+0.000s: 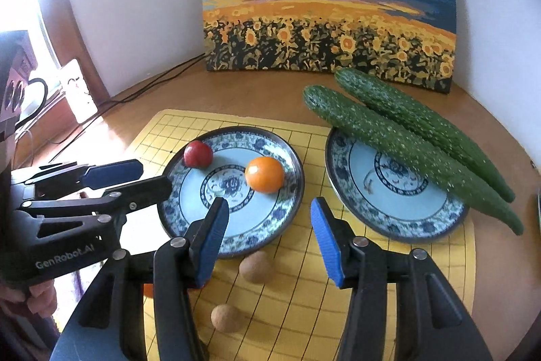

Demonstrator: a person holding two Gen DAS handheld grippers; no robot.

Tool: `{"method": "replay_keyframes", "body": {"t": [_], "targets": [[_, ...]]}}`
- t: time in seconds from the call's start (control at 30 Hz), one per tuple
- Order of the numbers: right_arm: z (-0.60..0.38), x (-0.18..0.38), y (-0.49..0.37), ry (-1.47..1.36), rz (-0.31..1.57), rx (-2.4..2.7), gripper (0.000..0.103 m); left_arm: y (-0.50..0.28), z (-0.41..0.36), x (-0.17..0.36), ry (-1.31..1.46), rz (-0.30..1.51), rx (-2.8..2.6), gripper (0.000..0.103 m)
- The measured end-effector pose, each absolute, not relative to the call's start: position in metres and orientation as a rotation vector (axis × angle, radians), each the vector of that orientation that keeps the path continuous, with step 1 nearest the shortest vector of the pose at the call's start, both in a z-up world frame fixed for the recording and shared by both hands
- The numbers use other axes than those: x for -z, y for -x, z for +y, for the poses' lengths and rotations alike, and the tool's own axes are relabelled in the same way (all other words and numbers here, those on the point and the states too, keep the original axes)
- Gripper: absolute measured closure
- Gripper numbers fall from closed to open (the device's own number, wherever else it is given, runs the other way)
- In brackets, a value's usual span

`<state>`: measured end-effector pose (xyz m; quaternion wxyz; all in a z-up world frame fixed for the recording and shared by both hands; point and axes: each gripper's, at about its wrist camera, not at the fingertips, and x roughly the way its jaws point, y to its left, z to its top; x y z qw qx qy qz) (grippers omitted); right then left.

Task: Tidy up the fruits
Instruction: 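Open the left tool to release the apple while the right tool releases the orange on the plate, then move both tools back from the plate toward the remaining loose fruit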

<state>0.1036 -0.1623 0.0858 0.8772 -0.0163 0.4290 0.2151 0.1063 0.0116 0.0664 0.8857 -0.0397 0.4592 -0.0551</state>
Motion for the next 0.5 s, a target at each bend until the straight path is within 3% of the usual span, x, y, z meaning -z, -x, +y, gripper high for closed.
{"method": "replay_keyframes", "body": {"t": [0.5], "targets": [[-0.190,-0.074,-0.071,-0.017,0.961,-0.441,0.051,-0.071,0.008,-0.070,0.118,0.967,0.147,0.057]]}}
